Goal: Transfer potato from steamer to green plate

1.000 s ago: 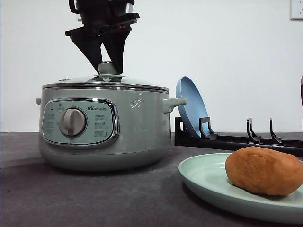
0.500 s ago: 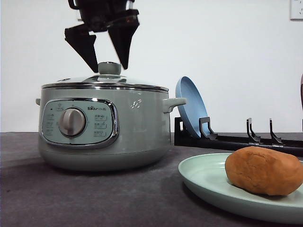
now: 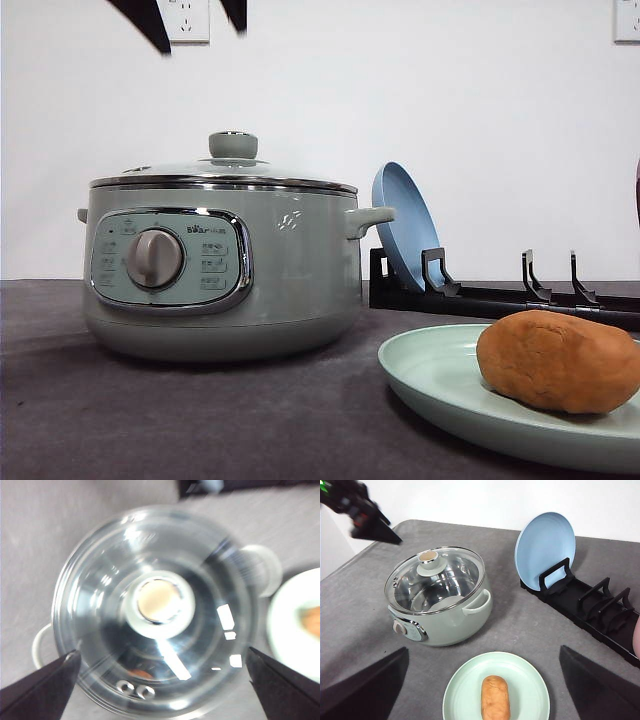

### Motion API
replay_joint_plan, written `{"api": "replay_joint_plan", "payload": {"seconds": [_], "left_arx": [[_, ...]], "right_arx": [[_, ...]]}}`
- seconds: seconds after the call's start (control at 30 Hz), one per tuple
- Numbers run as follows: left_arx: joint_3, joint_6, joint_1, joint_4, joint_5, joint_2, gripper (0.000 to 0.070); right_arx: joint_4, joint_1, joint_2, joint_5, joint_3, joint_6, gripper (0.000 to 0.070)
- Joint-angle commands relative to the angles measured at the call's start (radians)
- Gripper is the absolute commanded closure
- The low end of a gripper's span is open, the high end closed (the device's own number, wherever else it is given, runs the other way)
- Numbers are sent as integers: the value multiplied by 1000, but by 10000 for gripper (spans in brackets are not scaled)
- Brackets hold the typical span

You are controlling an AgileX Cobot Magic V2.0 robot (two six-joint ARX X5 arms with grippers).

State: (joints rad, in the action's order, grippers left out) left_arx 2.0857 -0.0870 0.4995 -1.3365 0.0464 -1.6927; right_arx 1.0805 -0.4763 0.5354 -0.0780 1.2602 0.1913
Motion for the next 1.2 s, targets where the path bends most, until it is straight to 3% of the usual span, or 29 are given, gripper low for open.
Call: {"api": "replay_joint_plan", "payload": {"seconds": [0.0, 0.27, 0.57, 0.7, 0.93, 1.17], "left_arx": [[24, 3, 5, 2, 24, 28, 24], [-152, 10, 5, 131, 87, 266, 24], [-688, 41, 5, 473, 87, 676, 24], [-899, 96, 5, 589, 87, 844, 24], [-1072, 214, 5, 584, 87, 1037, 24], [-1081, 232, 5, 579, 85, 1108, 24]], "right_arx": [[-10, -5, 5, 1, 18, 10, 92], [-10, -5, 5, 2, 17, -2, 92], [-10, -5, 5, 1, 17, -17, 92], [-9, -5, 5, 1, 17, -18, 92], [2, -5, 5, 1, 17, -41, 92], [49, -5, 5, 4, 1, -84, 92]]}}
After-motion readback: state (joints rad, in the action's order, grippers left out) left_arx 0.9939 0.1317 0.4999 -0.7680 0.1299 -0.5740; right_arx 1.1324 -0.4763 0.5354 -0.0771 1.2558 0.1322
